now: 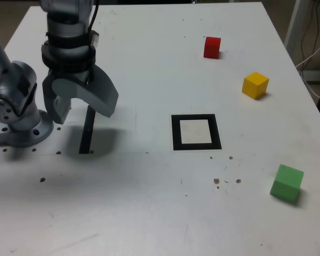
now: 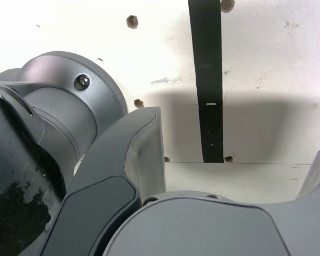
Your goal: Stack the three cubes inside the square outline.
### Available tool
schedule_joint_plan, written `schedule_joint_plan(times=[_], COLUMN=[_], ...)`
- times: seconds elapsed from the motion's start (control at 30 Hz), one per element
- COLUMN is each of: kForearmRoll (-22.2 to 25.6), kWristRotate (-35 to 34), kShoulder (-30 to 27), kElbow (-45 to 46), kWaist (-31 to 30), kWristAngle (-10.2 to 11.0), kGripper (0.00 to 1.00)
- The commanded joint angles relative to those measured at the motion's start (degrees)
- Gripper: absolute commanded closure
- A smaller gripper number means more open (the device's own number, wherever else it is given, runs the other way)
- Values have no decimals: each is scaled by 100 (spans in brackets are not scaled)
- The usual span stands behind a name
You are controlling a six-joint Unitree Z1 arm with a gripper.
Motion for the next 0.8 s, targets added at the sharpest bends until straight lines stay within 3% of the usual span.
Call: schedule_joint_plan(times=[0.0,0.77], kForearmRoll=[-16,135], kWristRotate=[13,292], kShoulder=[-33,367], kElbow=[12,-391], kWaist=[9,29], kWristAngle=[15,212], kGripper=[0,0])
